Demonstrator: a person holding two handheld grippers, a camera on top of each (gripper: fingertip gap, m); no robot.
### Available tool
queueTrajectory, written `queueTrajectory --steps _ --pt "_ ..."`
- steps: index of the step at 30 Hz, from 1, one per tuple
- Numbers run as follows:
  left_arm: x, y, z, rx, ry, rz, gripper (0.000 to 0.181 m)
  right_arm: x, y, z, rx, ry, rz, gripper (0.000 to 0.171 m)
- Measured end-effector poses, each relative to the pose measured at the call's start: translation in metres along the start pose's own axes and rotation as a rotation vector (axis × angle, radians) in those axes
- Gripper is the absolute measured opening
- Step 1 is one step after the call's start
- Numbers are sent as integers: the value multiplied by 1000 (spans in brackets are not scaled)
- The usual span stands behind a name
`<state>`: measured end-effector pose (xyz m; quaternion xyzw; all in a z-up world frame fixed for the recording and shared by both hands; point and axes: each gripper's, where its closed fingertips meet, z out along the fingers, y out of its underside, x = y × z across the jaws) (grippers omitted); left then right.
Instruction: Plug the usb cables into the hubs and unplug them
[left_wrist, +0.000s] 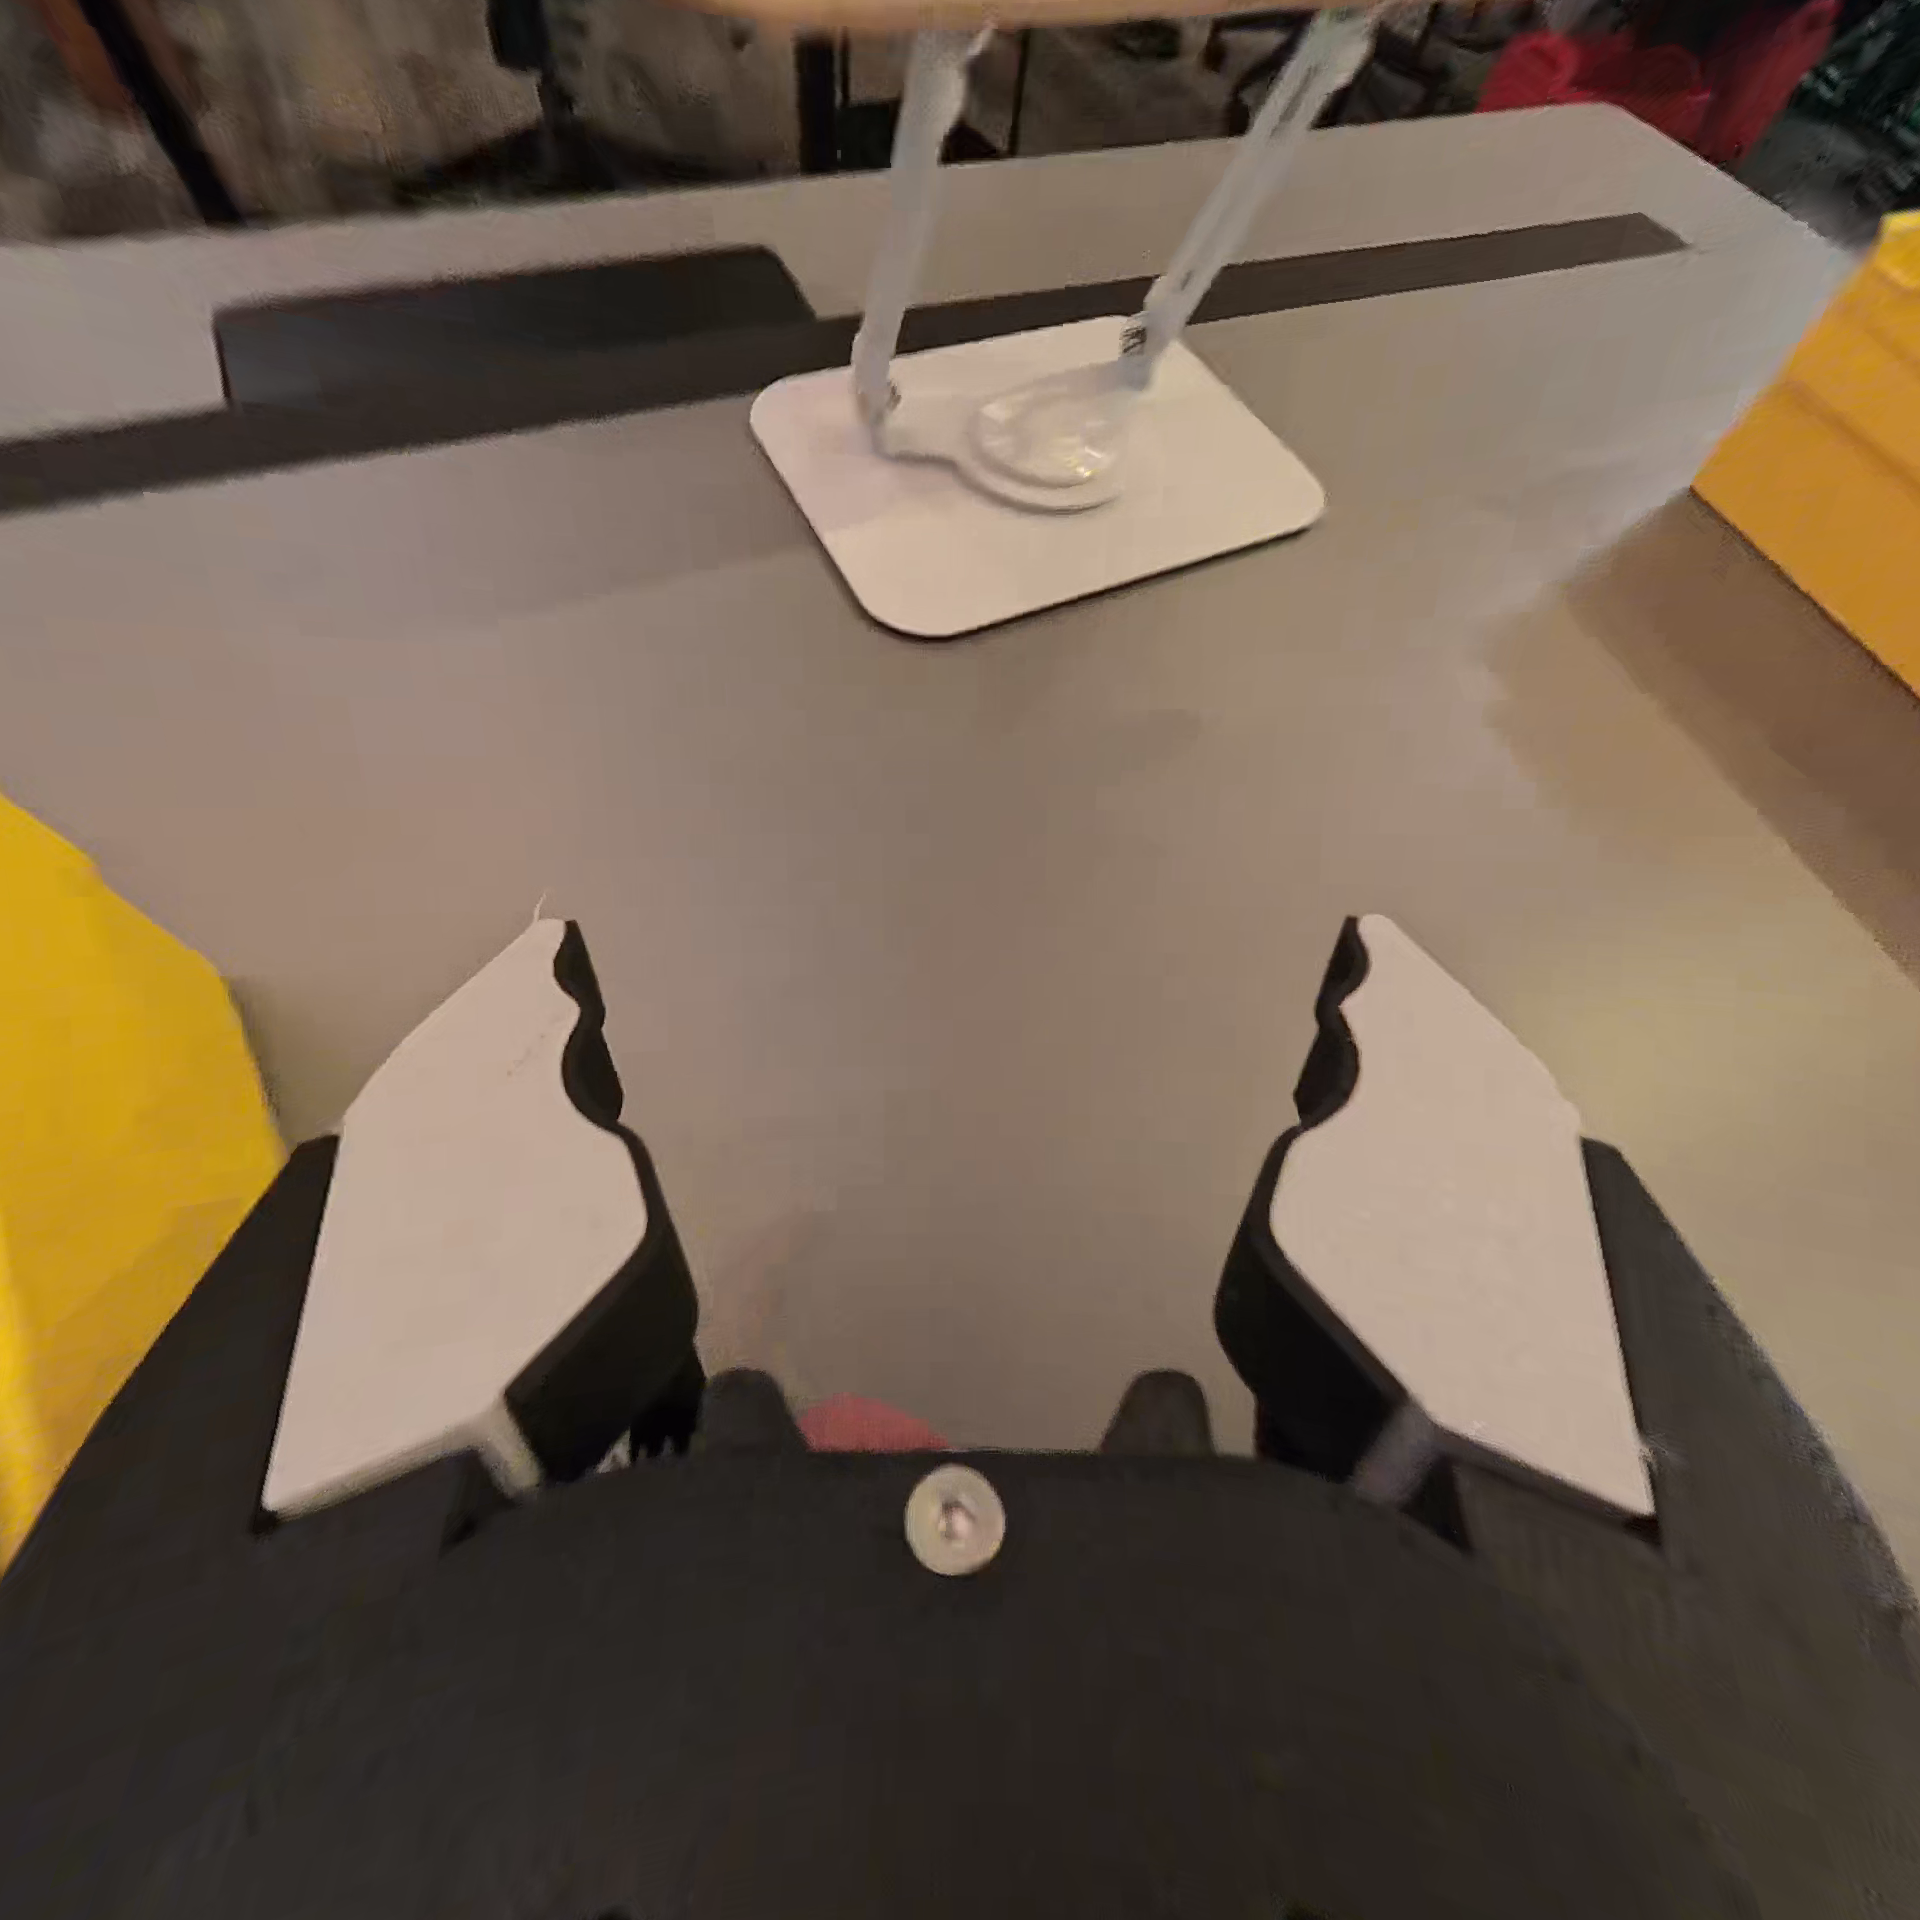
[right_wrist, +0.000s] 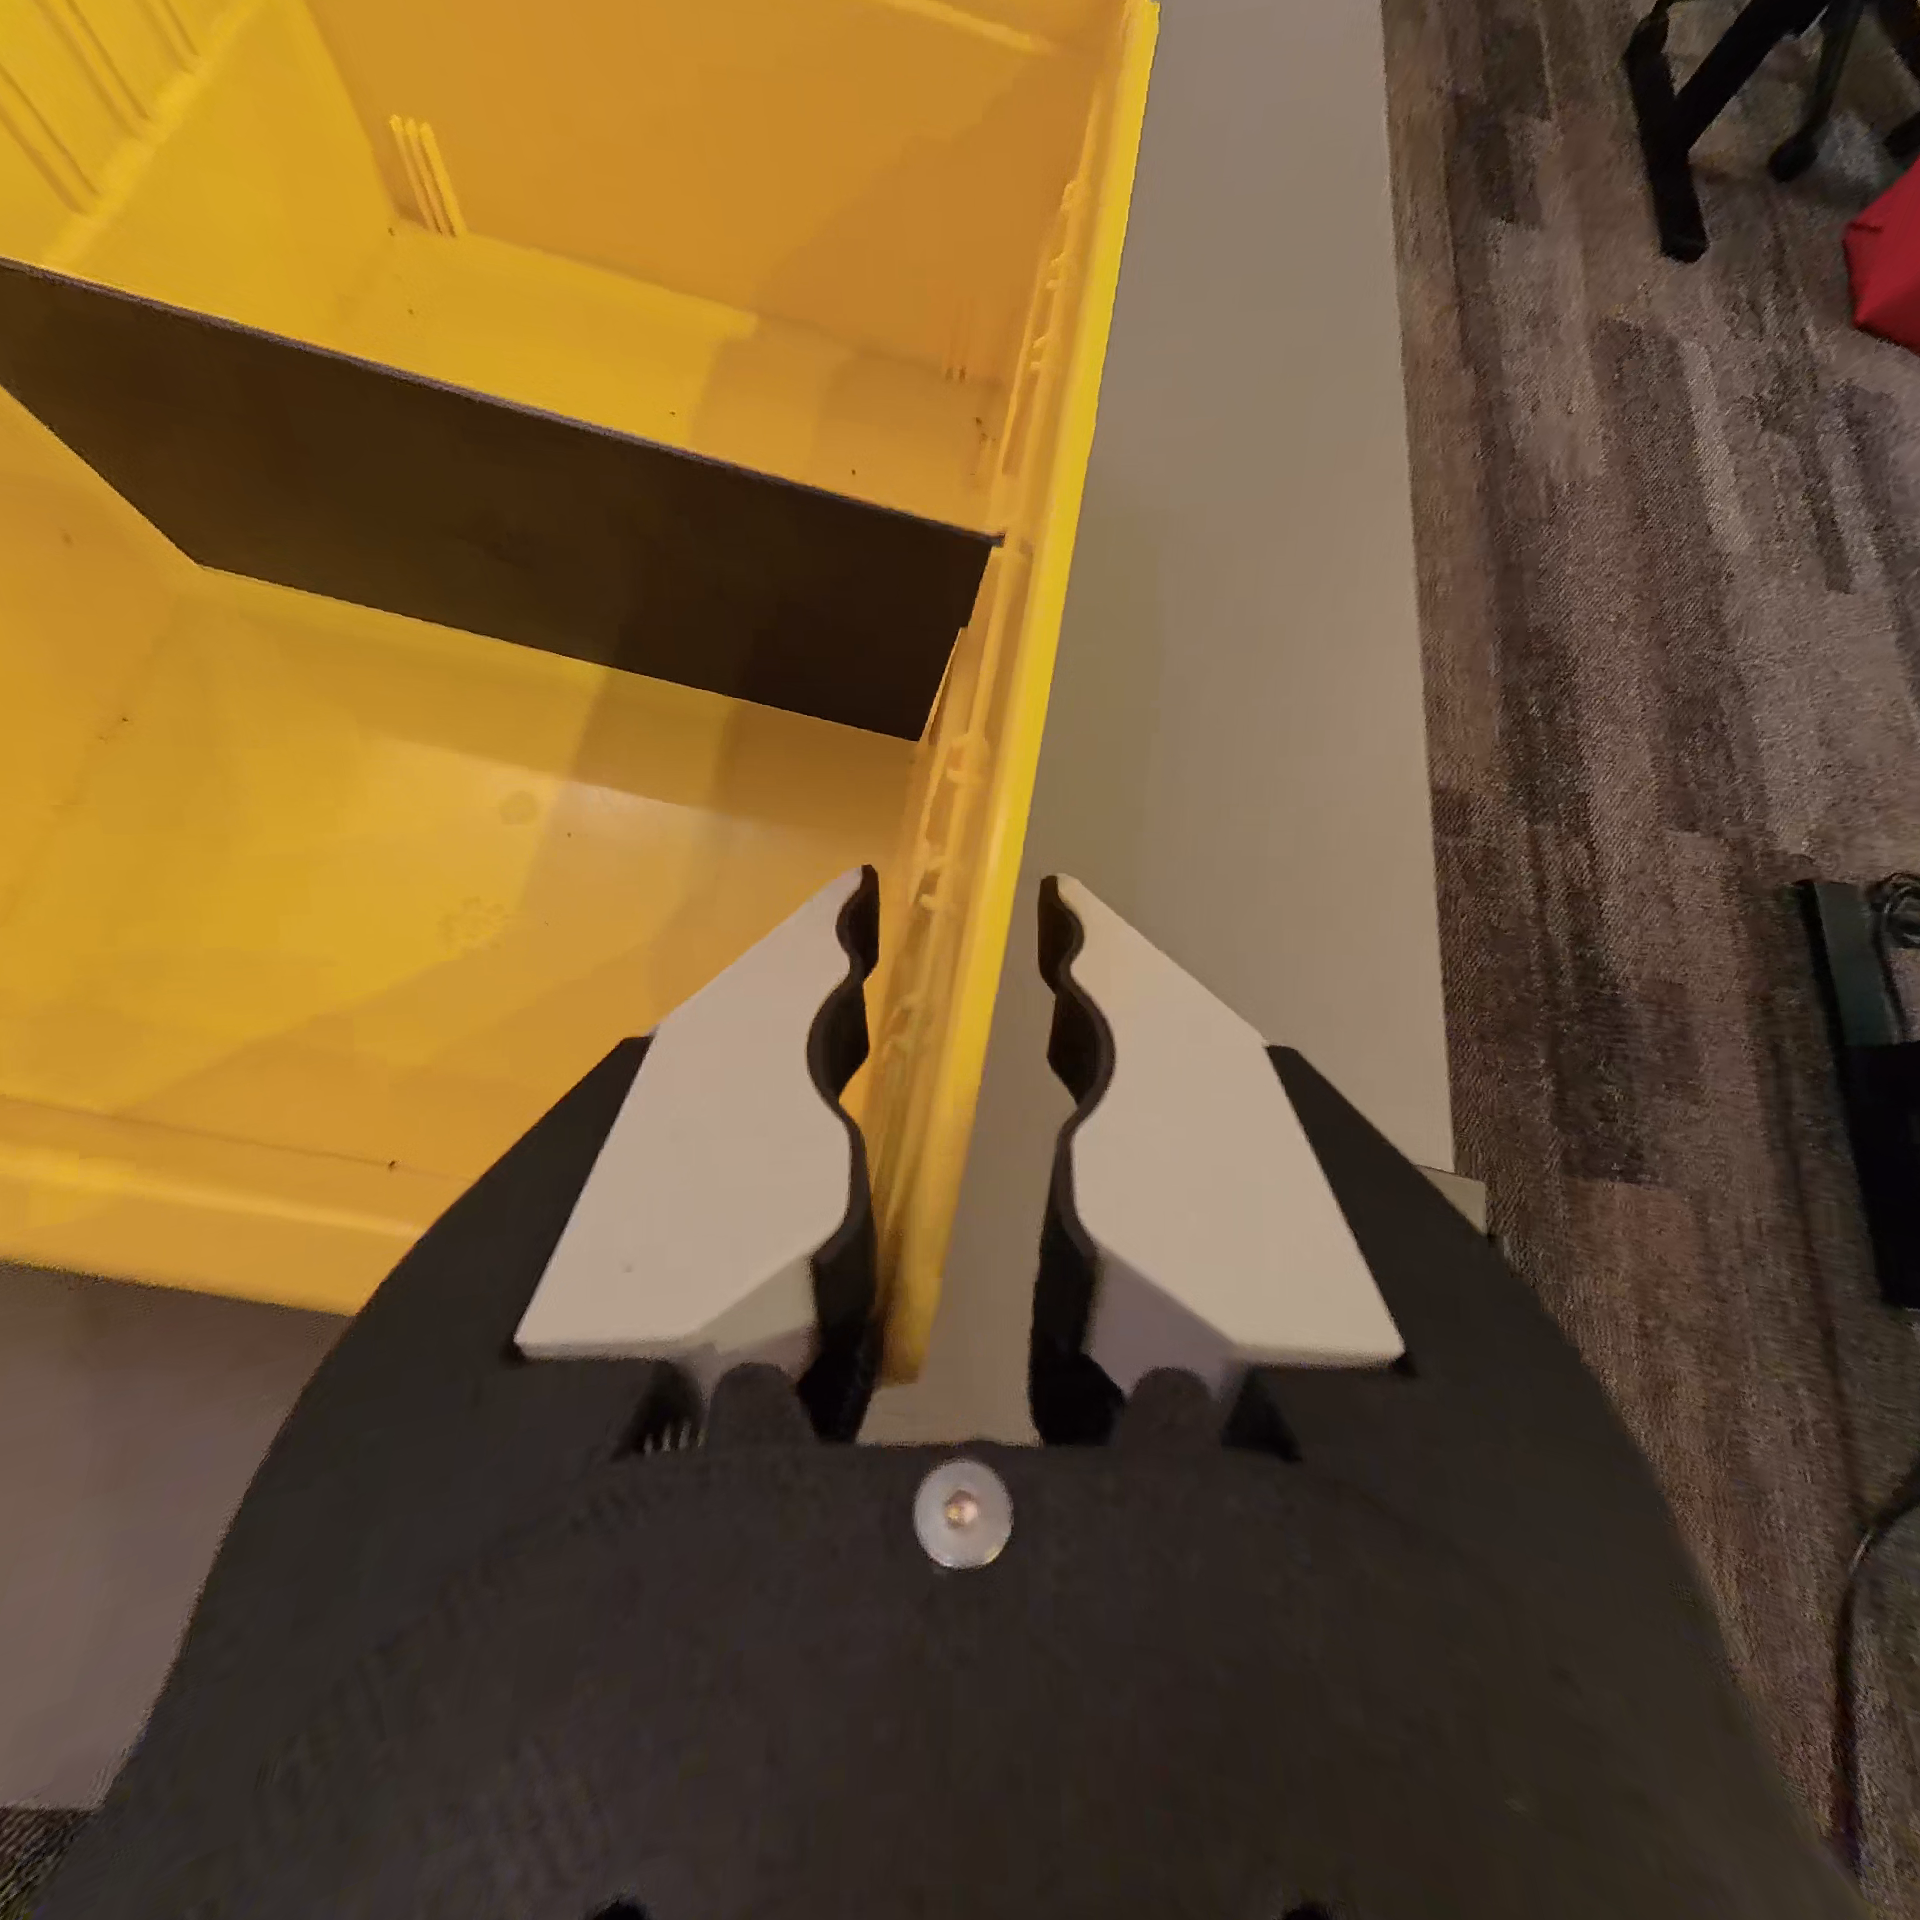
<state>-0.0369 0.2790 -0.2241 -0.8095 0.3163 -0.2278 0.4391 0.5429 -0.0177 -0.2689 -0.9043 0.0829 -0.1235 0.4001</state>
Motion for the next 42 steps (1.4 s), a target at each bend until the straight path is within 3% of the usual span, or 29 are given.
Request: queueTrajectory --steps 2,4,6,9,12,14,22,24,27,28,30,35,37,42 --pt "-2 -2 -36 -10 -73 122 120 0 -4 -7 24 1 -13 29" --pt "-24 11 -68 -99 -214 299 99 -4 1 -6 4 -21 -29 36" --pt "-60 34 -90 -205 -355 387 101 -9 6 -4 -14 -53 -39 26" --pt "-85 82 -101 -363 -338 274 96 -9 6 -2 -24 -60 -34 17" --pt "-92 110 -102 -429 -301 242 72 -7 8 0 -53 -53 -42 12" --pt "-84 126 -98 -466 -217 199 43 -3 10 0 -75 -27 -53 9" --pt "-115 136 -112 -478 -251 186 25 13 17 -2 -90 -10 -20 8" --pt "-121 131 -116 -441 -250 179 29 16 18 -4 -83 -1 15 6" --pt "-120 123 -119 -391 -251 136 61 22 21 -8 -90 44 18 8" --pt "-125 118 -124 -371 -297 158 72 28 21 -10 -79 90 5 19" --pt "-123 101 -132 -290 -333 178 76 32 21 -16 -62 131 15 52" --pt "-76 53 -139 -94 -251 284 79 34 -15 -66 94 263 -35 70" --pt "-49 43 -131 -62 -188 299 95 12 -42 -89 156 242 -61 84" --pt "10 48 -89 -99 9 308 104 -93 -108 -125 291 41 -182 92"
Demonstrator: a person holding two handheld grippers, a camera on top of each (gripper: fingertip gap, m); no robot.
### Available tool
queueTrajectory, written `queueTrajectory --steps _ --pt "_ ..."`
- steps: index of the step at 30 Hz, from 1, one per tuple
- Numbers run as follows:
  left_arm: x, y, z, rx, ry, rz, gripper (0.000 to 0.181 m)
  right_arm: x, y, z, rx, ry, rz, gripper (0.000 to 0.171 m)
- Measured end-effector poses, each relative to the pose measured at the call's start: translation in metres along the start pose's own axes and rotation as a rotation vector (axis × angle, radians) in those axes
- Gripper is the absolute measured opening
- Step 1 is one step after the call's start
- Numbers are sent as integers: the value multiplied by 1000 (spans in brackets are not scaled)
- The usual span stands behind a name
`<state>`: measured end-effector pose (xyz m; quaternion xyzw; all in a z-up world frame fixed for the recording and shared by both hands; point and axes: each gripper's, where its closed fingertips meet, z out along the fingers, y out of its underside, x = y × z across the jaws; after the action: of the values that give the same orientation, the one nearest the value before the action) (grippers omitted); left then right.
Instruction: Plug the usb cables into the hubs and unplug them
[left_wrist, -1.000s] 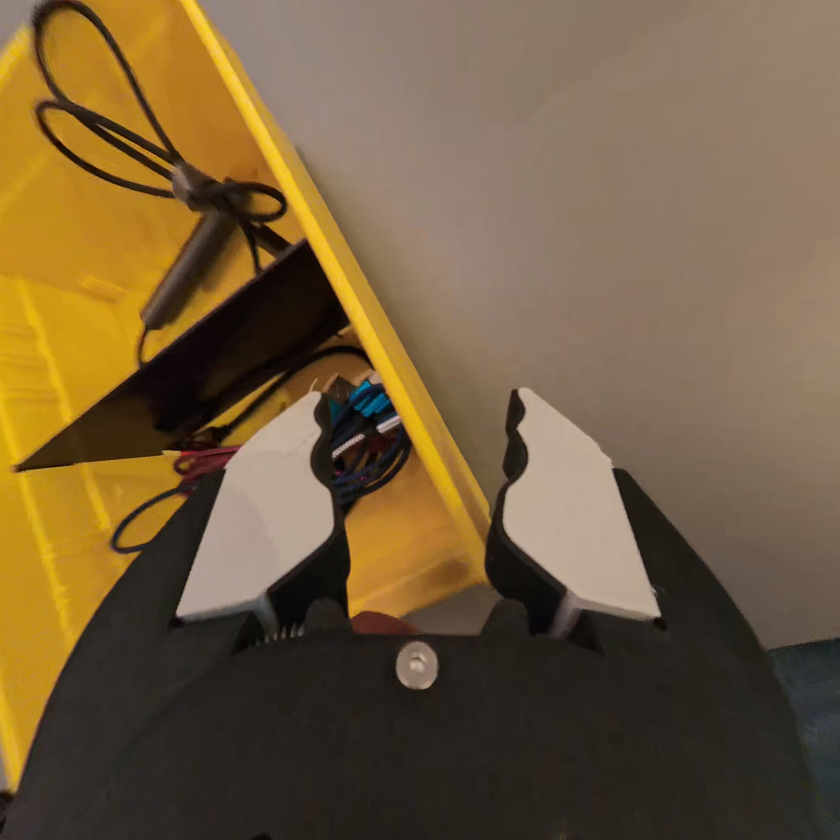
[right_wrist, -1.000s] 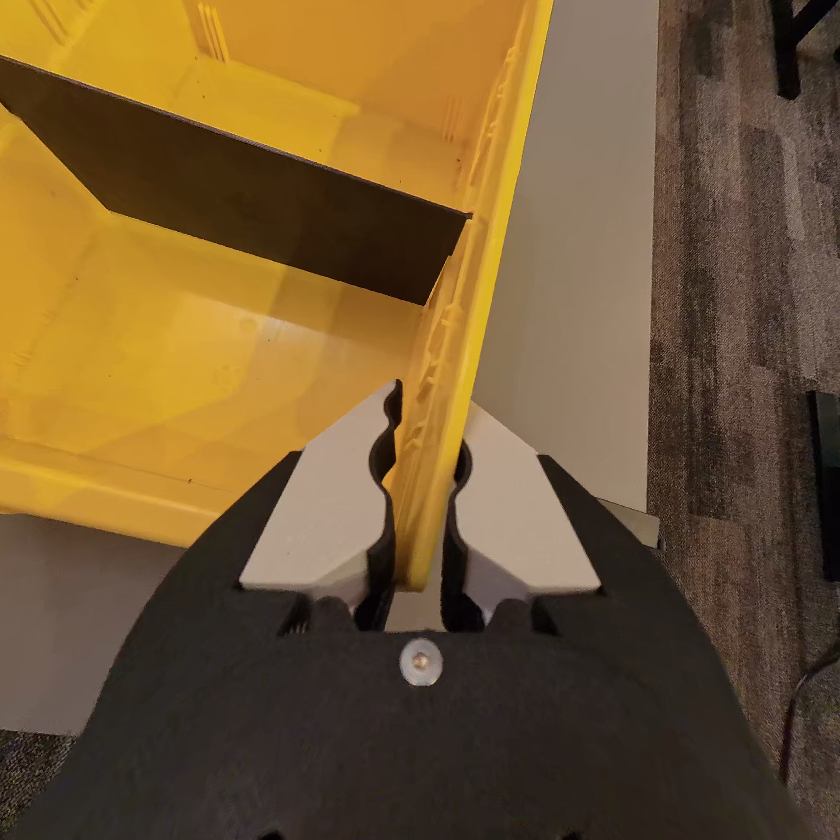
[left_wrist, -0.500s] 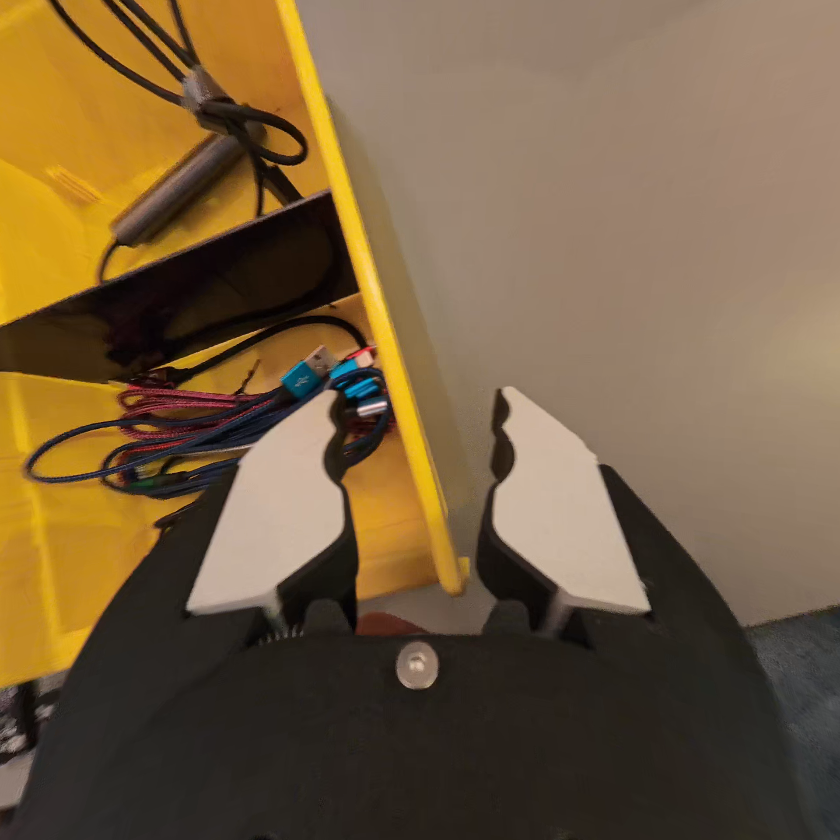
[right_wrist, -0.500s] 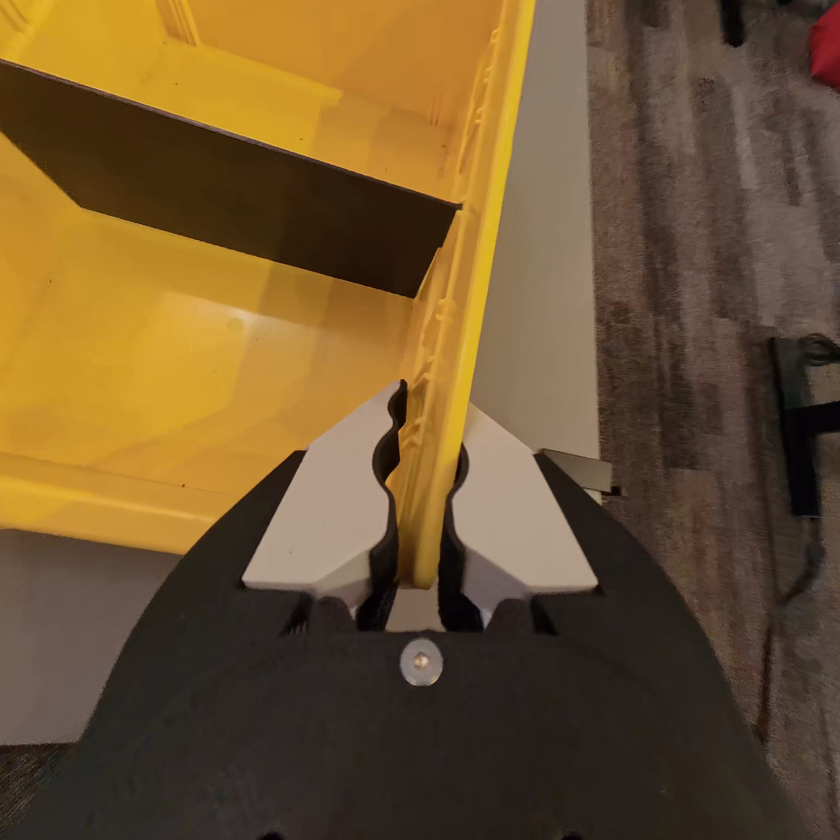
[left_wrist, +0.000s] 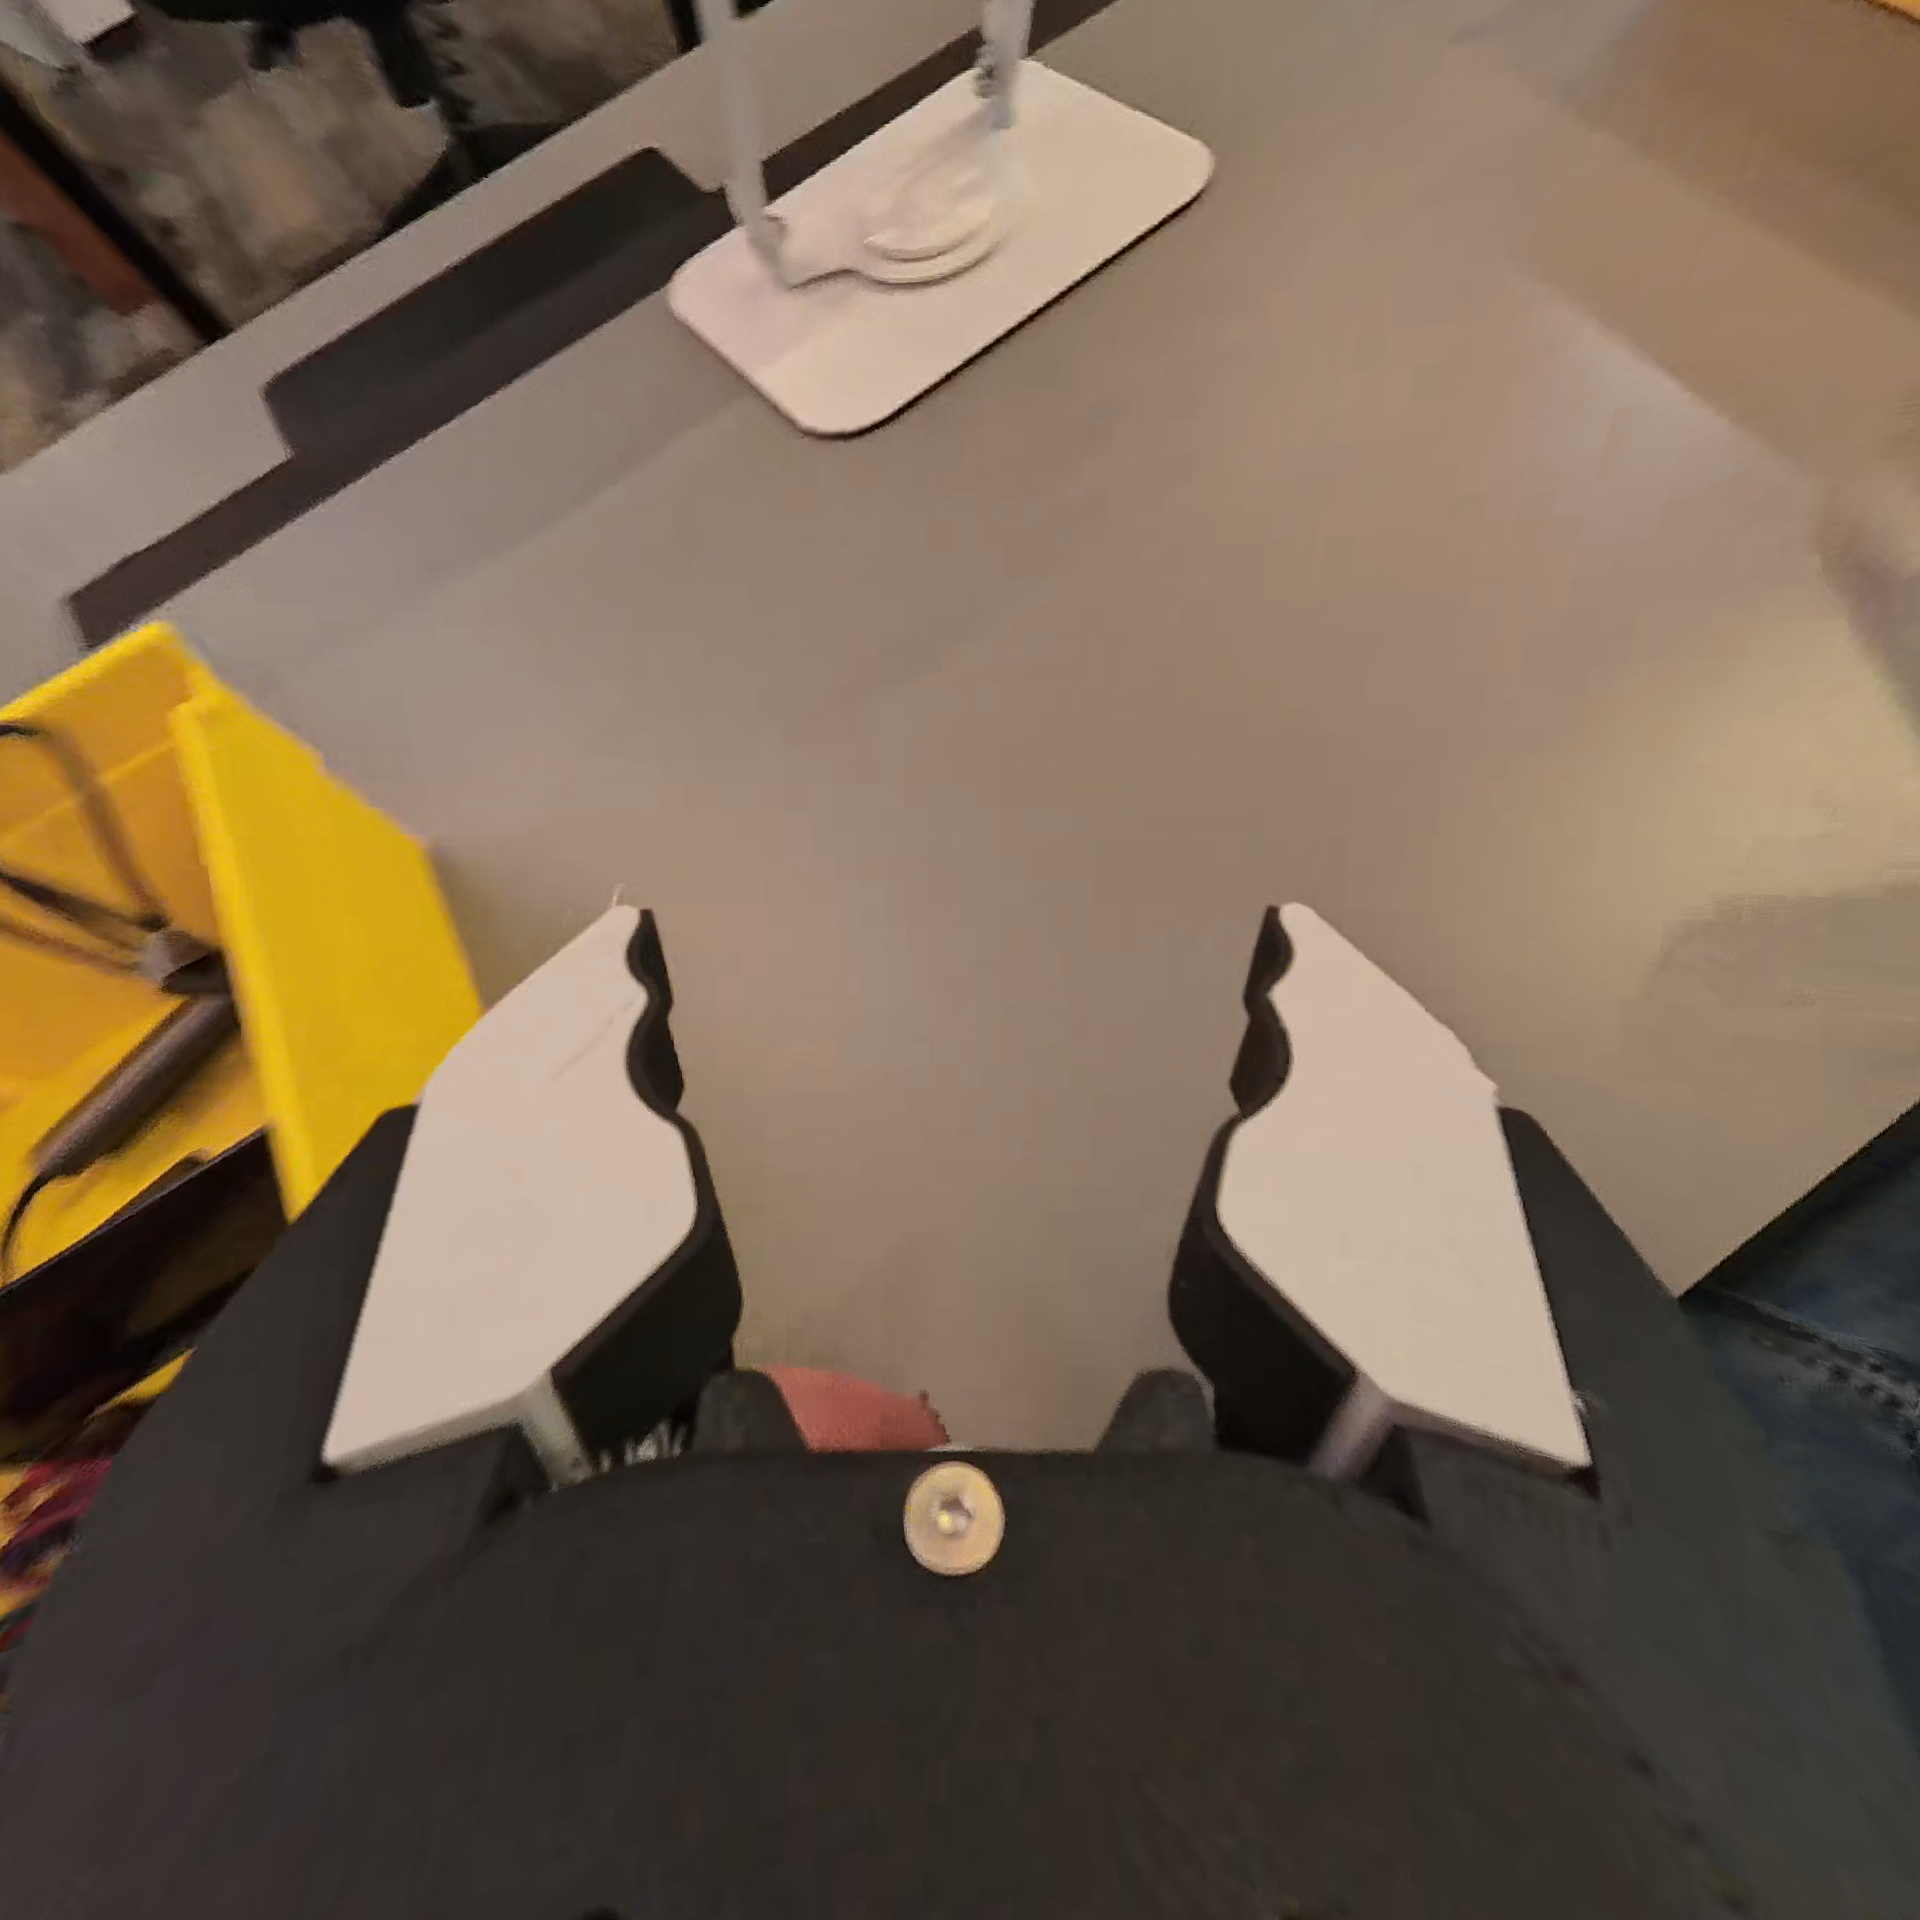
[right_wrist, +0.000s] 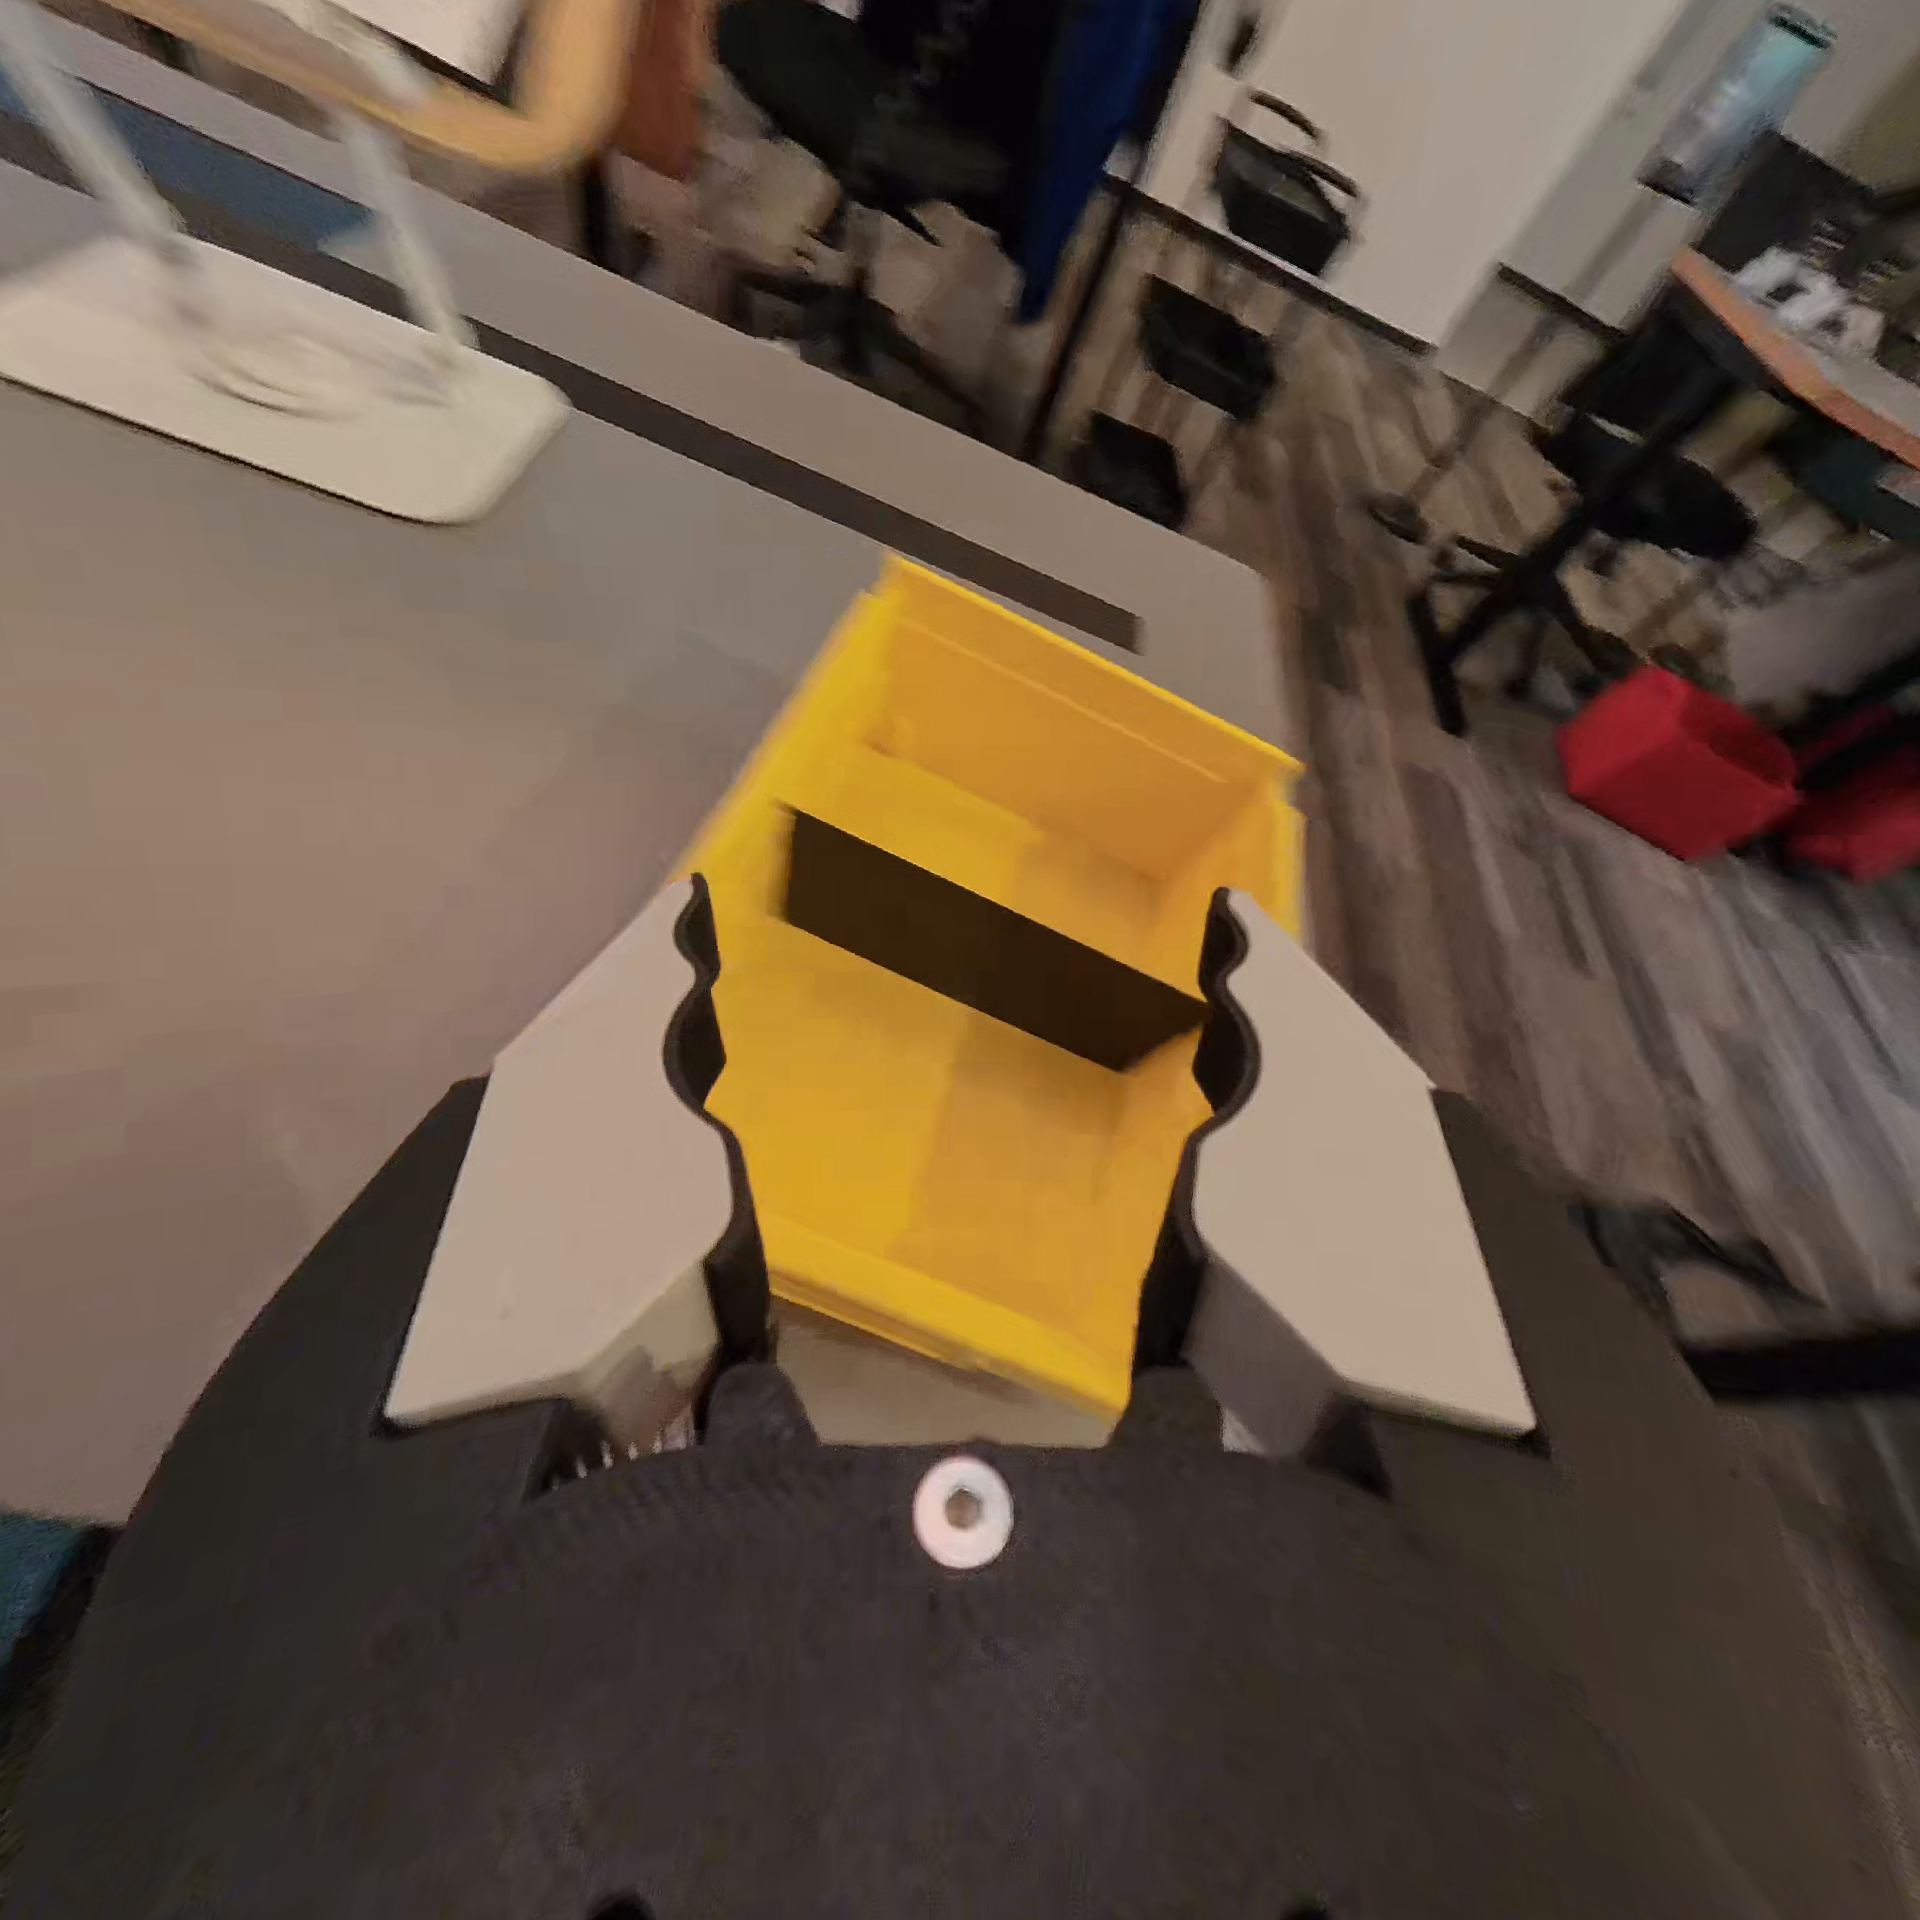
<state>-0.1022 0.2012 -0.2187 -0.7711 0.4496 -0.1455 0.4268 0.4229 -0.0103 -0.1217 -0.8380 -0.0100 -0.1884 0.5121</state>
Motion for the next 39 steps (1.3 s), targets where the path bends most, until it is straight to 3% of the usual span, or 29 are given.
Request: queueTrajectory --steps 3,7,10,12,14,16,20,22,24,26,28,34,35,37,38,39 --pt "23 -10 26 30 85 1 111 -87 -34 6 49 -235 -48 94" --pt "50 14 62 -94 230 -45 120 -205 -67 14 118 -534 -26 100" --pt "58 28 80 -140 250 -28 117 -282 -53 38 11 -678 -81 118" --pt "62 37 91 -178 262 -16 121 -330 -45 55 2 -777 -80 121" --pt "63 45 103 -208 269 -11 123 -369 -25 75 -73 -831 -118 137" --pt "65 49 110 -229 273 21 124 -398 -13 92 -115 -866 -124 138" --pt "59 50 116 -230 244 17 121 -424 6 123 -205 -852 -155 137" --pt "51 47 118 -209 207 -22 110 -426 13 141 -247 -780 -163 121" --pt "39 48 121 -219 160 -67 113 -429 11 150 -233 -746 -149 123" --pt "31 51 120 -226 124 -97 116 -424 6 160 -216 -686 -100 107" --pt "28 52 119 -229 101 -113 116 -420 5 163 -217 -665 -79 103" --pt "23 60 110 -239 23 -180 121 -397 1 175 -188 -559 -79 55" --pt "25 59 110 -241 55 -170 116 -394 1 176 -185 -549 -75 56" --pt "22 59 113 -272 78 -150 117 -396 0 172 -186 -579 -111 74" --pt "20 59 113 -310 84 -145 115 -392 -3 172 -169 -554 -134 68" --pt "19 59 113 -334 94 -134 117 -387 -8 174 -148 -512 -173 49"
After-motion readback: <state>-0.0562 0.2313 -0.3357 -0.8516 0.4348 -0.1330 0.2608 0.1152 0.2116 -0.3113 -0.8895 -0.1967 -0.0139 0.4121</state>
